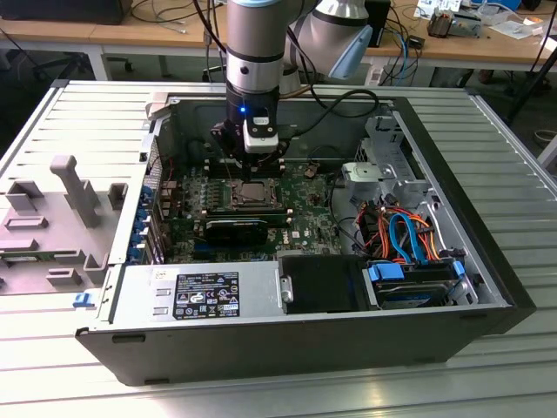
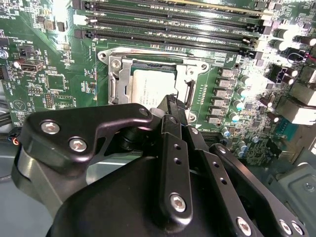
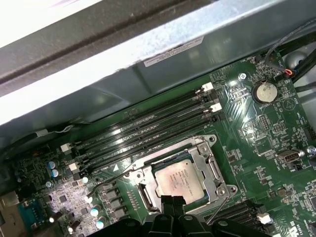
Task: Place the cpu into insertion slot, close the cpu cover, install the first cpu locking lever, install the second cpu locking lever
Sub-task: 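Install the first cpu locking lever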
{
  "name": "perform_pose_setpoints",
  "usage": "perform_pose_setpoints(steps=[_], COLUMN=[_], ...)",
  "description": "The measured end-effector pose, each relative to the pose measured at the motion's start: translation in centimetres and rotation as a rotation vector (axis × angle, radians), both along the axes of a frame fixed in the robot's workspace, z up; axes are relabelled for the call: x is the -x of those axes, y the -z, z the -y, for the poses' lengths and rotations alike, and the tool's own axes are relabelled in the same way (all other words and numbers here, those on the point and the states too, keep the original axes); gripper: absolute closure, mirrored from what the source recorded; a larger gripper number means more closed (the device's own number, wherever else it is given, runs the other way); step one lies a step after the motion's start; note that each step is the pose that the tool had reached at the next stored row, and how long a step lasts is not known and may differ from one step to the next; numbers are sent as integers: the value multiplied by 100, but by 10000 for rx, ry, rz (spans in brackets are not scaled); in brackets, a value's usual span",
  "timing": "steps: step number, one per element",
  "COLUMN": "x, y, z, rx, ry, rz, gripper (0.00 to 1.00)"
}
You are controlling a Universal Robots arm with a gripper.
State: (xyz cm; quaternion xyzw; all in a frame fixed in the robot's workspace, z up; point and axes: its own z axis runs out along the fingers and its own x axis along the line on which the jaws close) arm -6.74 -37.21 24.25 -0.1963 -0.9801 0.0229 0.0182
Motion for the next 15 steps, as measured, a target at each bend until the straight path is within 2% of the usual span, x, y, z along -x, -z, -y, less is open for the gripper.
perform_pose_setpoints(steps=[15], x=[0], y=[0], z=[0], rx=[0], ry=[-229], rz=[0], gripper=[89])
